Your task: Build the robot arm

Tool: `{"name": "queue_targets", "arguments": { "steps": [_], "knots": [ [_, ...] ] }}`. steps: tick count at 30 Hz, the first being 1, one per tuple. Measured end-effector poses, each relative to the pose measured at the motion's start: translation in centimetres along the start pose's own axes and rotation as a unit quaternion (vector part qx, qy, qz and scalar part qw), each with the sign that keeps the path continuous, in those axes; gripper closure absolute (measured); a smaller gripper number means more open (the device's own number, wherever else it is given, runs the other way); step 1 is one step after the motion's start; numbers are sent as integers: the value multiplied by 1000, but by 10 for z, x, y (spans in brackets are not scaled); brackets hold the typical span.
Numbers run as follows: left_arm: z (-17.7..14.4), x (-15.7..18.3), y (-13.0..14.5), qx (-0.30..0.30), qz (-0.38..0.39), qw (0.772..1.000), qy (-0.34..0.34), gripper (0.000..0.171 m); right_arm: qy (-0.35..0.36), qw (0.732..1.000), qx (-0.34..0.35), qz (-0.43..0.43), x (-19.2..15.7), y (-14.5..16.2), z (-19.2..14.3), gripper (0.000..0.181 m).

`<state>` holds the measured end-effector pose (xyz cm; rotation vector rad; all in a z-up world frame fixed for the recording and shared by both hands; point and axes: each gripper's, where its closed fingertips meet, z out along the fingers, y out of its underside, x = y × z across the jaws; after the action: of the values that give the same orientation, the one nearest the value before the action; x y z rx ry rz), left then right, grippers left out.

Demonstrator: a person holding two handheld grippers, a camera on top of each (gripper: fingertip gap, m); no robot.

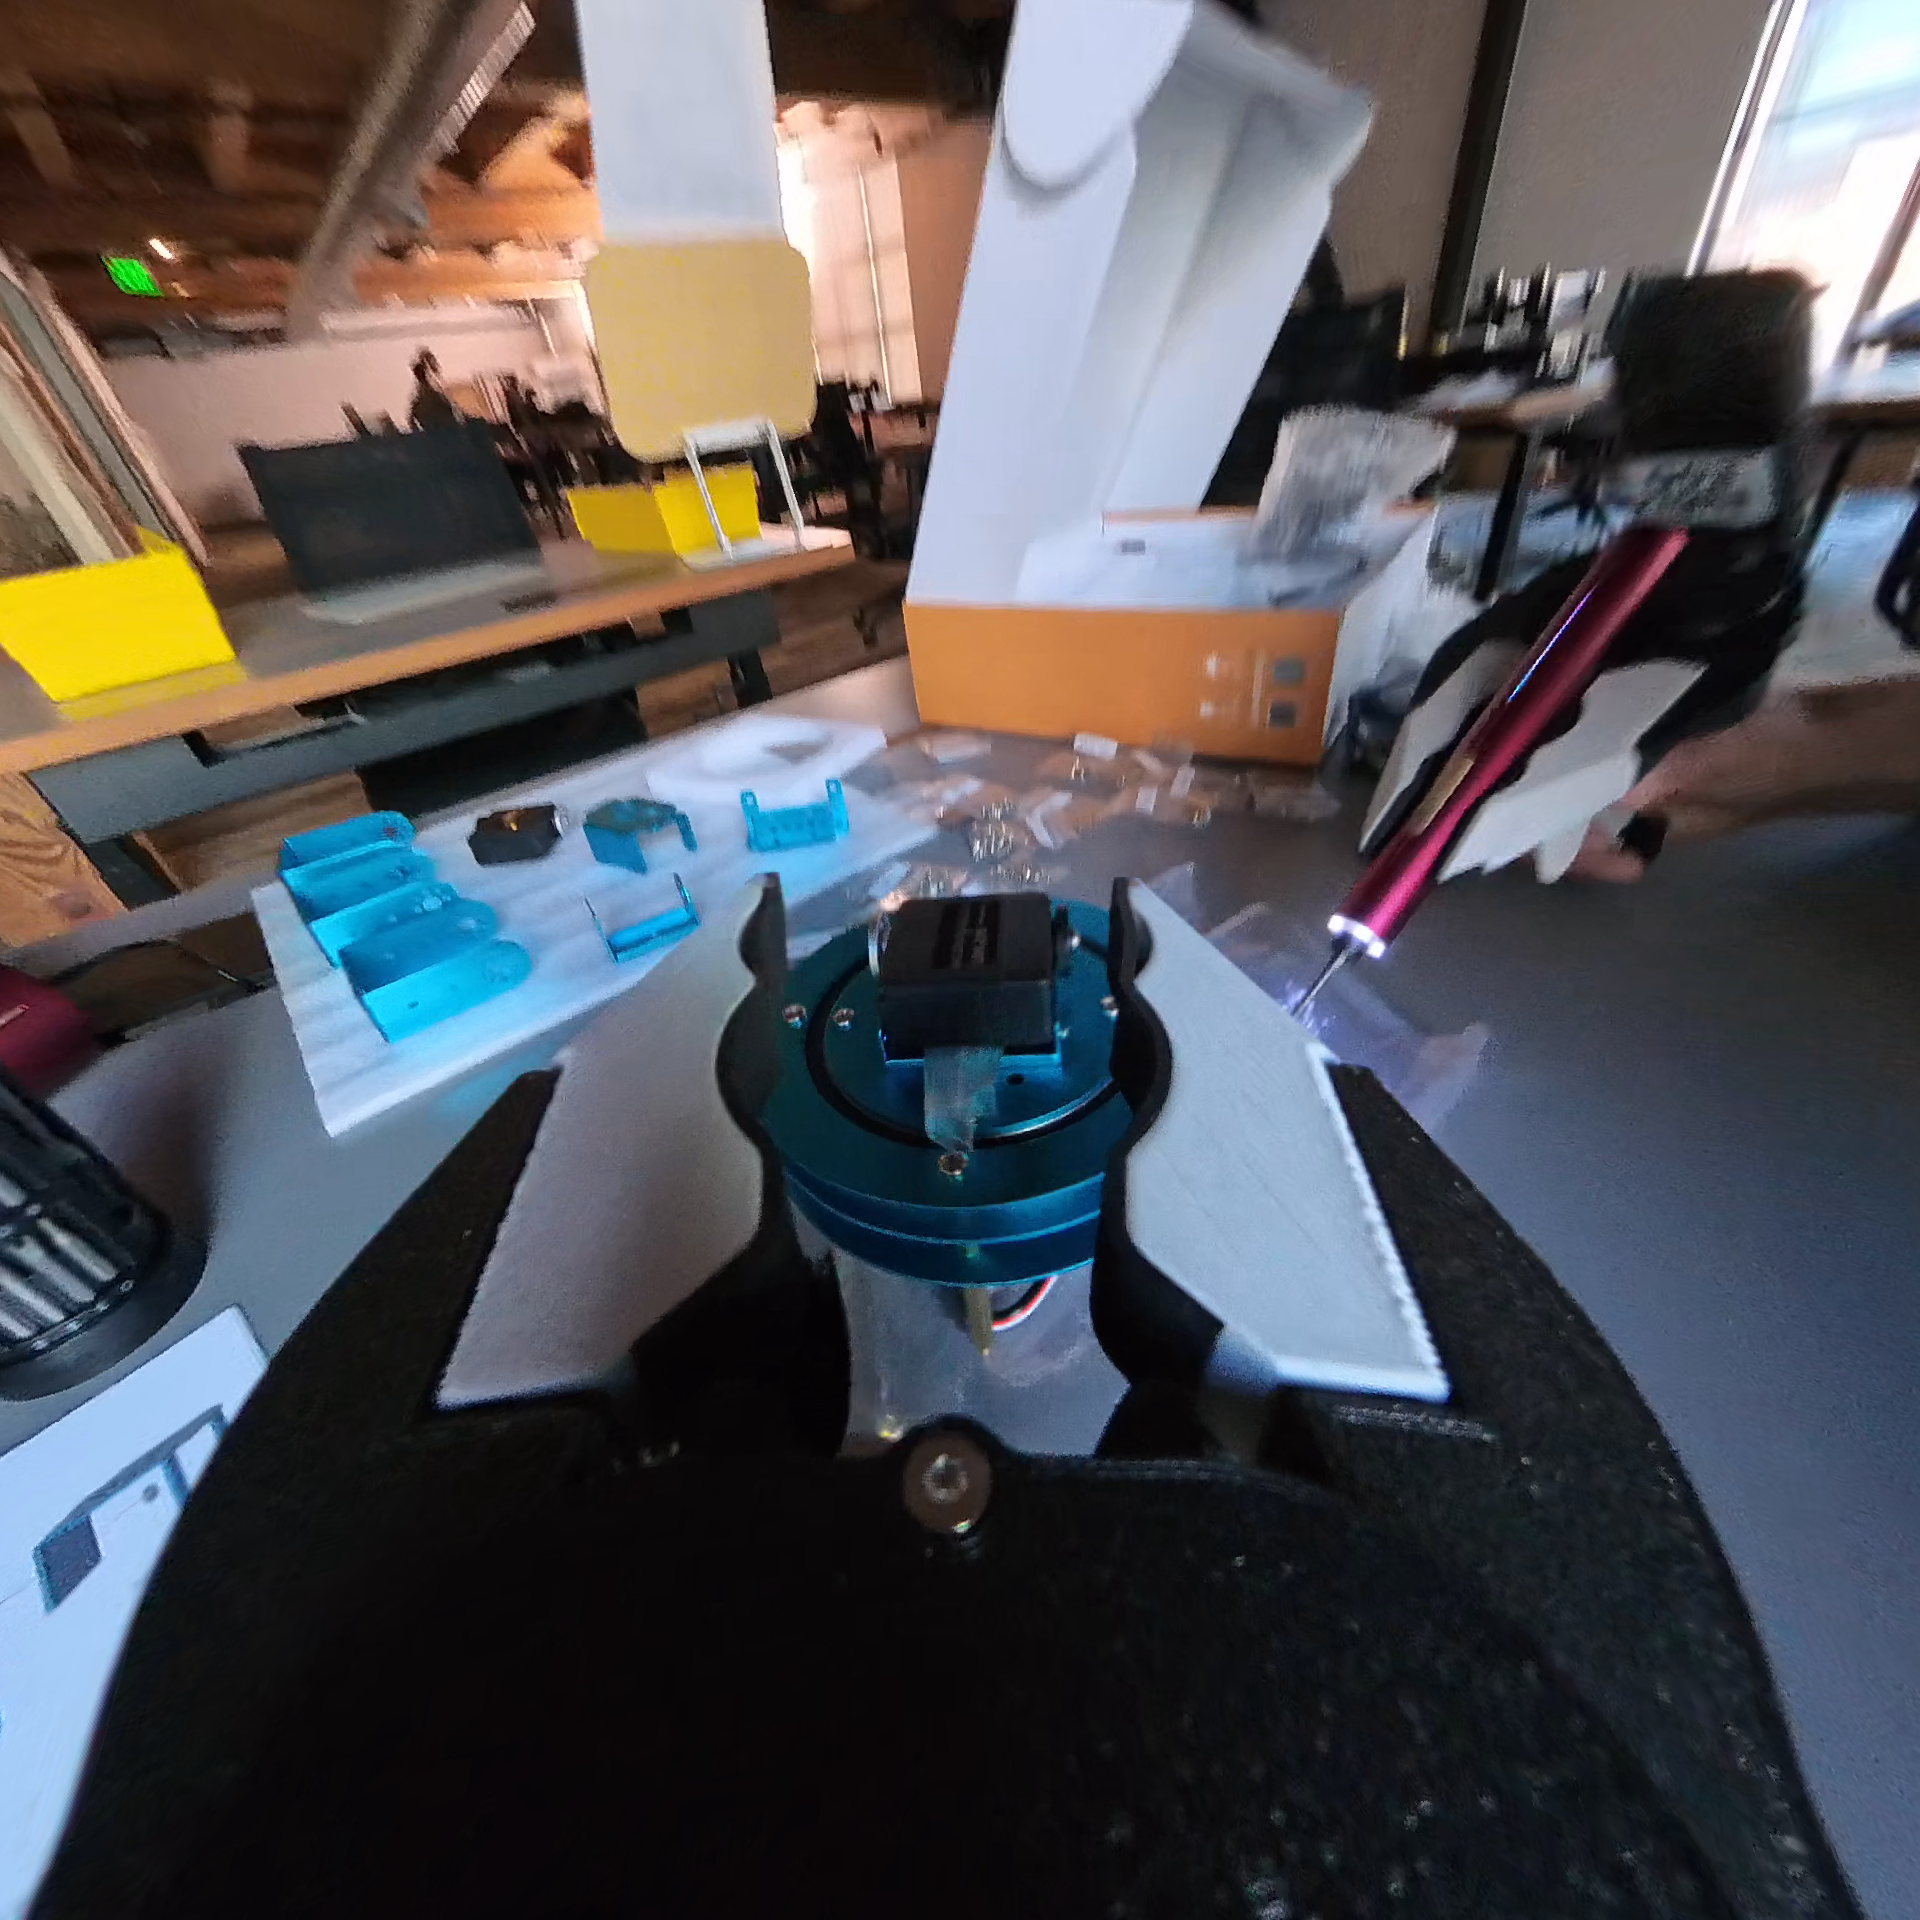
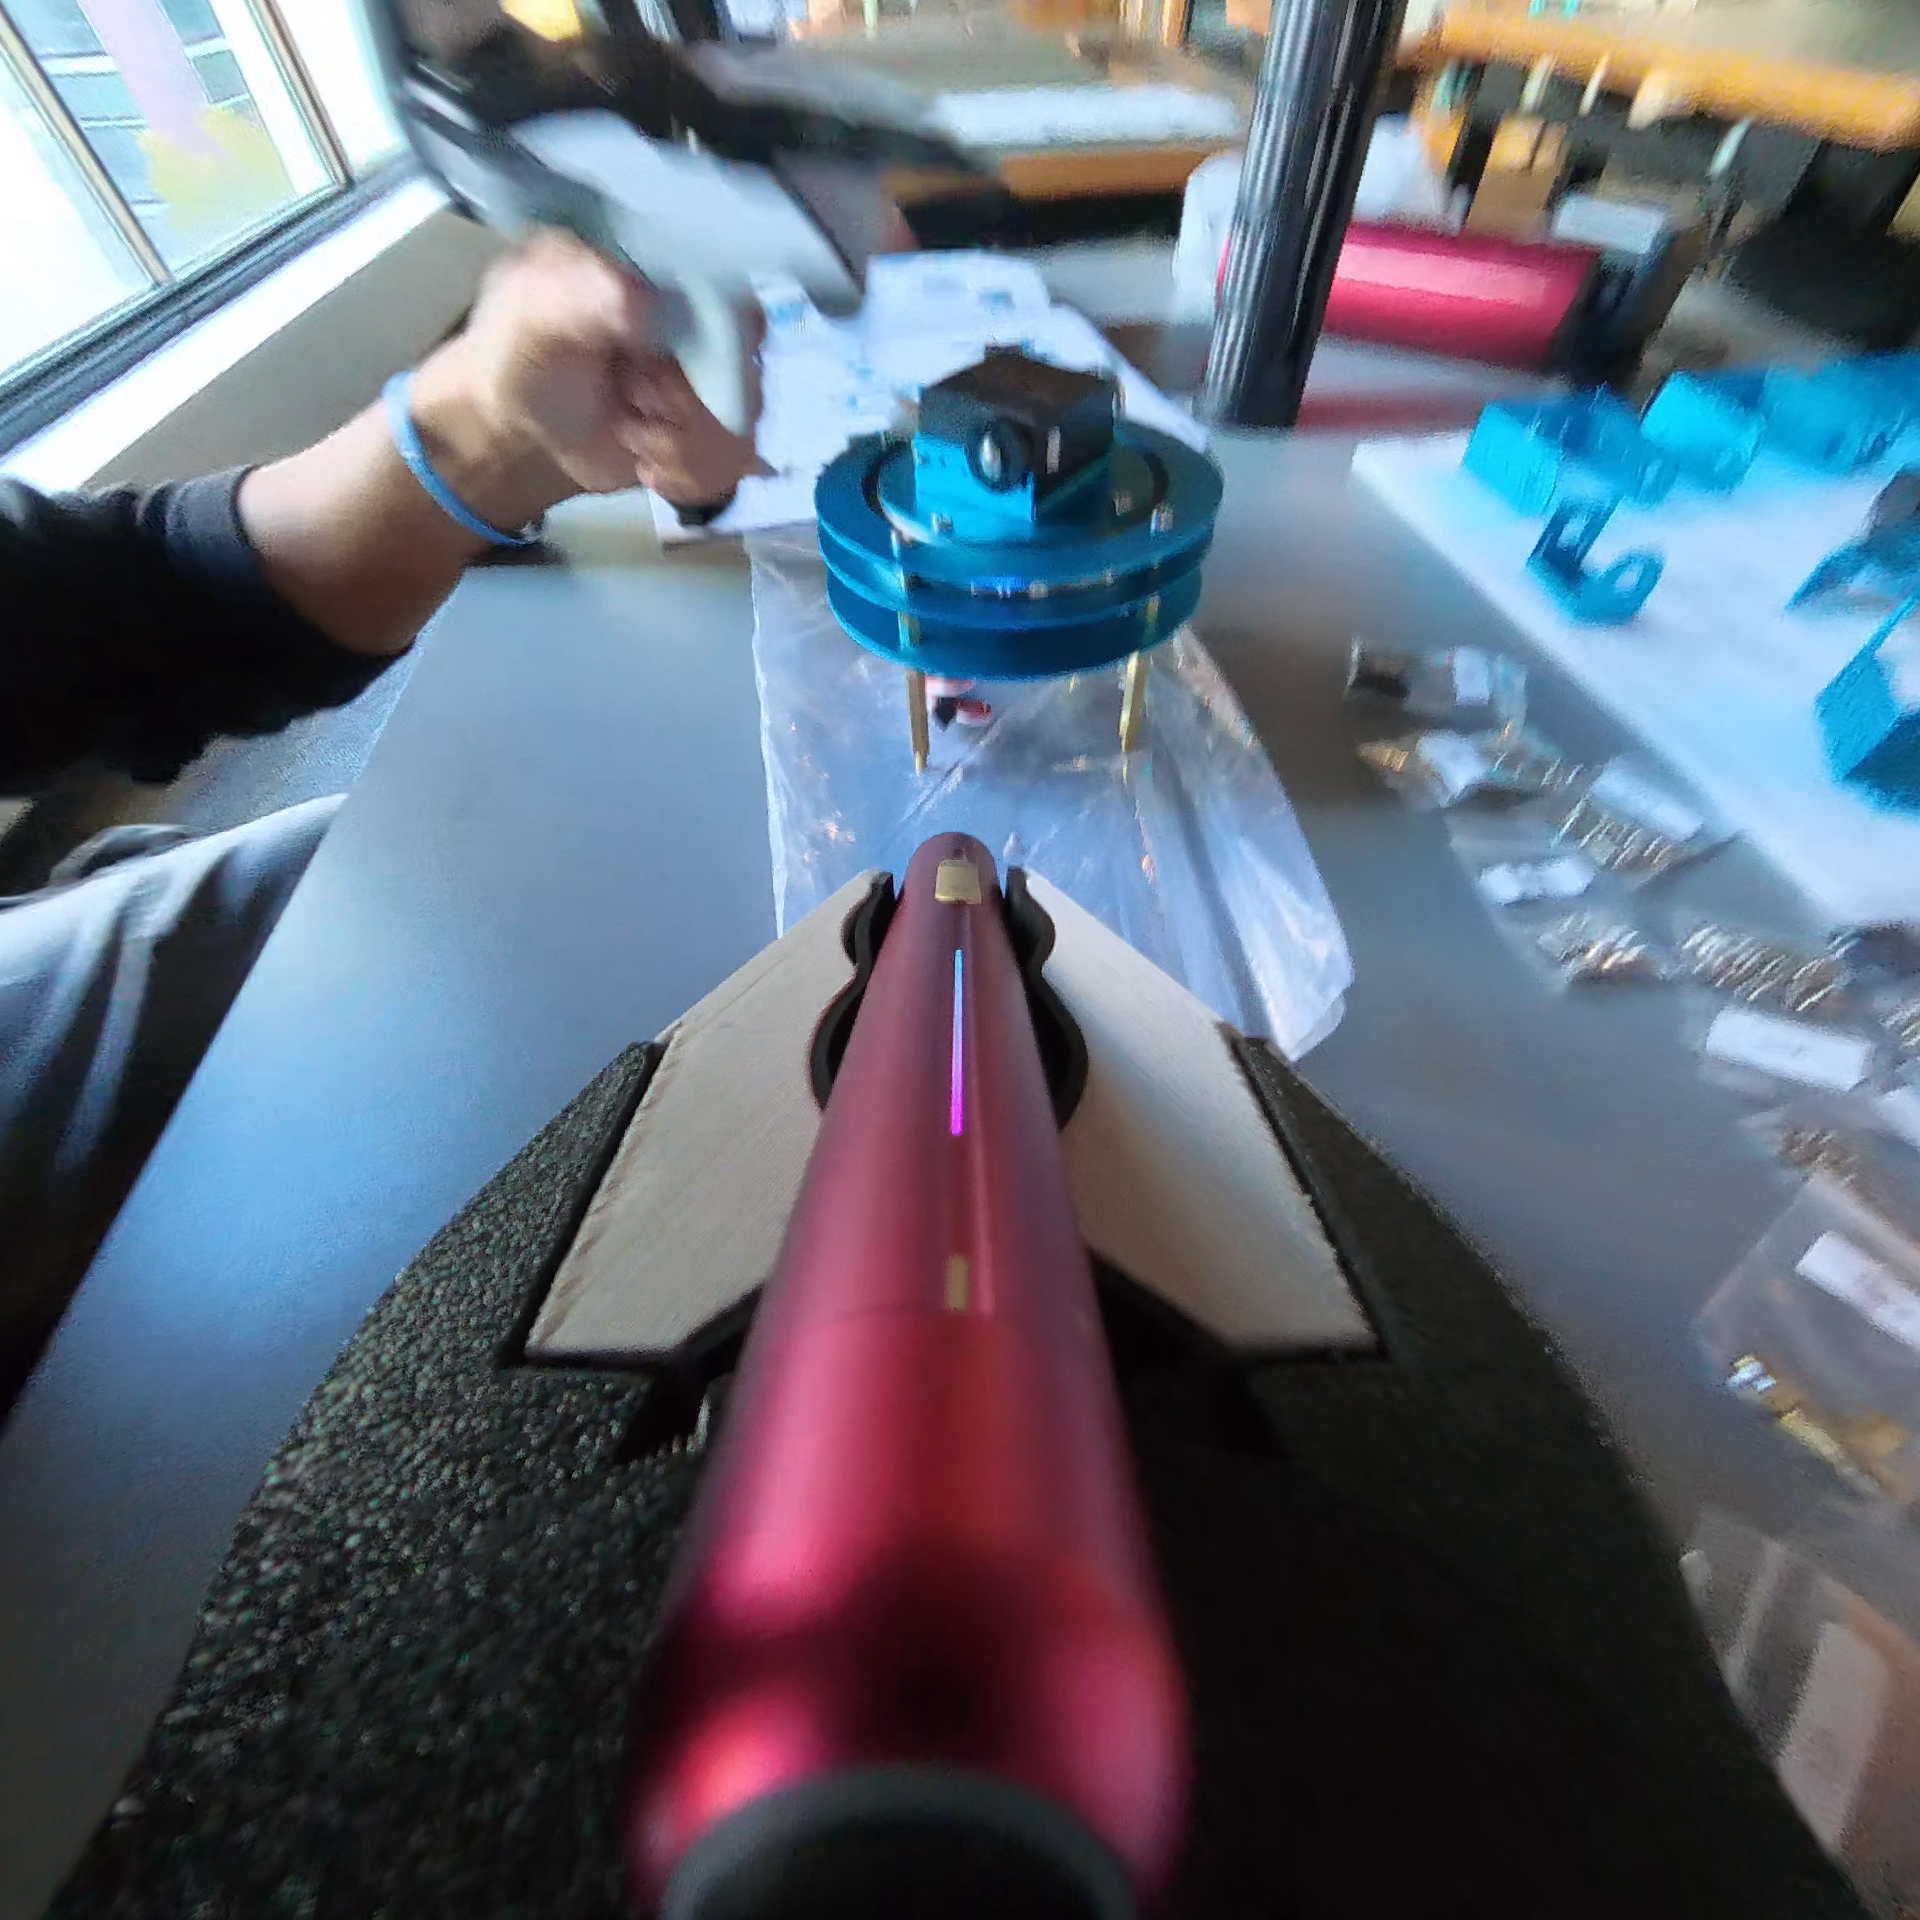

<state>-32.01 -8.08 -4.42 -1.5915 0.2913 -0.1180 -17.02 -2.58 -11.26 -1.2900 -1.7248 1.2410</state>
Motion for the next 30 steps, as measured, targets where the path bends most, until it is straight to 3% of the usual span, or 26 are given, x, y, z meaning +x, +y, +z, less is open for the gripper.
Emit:
{"name": "queue_targets", "arguments": {
  "steps": [4, 9, 12, 15, 20, 30],
  "knots": [
    [-35, 4, -9, 44, 15, 997, -65, 124, 2, 1000, -17, 2, -5, 6, -2, 160],
    [-60, -3, 9, 31, 107, 976, -187, 130, 36, 996, -36, -68, -14, 12, 0, 160],
    [-65, -3, 10, 26, 145, 964, -219, 130, 44, 994, -43, -95, -16, 16, 3, 160],
    [-58, 9, 12, 29, 133, 973, -187, 131, 54, 990, -43, -123, -17, 15, 5, 160],
    [-50, 6, 19, 6, 175, 965, -197, 130, 67, 986, -54, -141, -16, 17, 11, 159],
    [-55, 1, 16, 14, 175, 961, -214, 131, 64, 988, -39, -134, -16, 13, 7, 160]
  ]
}}
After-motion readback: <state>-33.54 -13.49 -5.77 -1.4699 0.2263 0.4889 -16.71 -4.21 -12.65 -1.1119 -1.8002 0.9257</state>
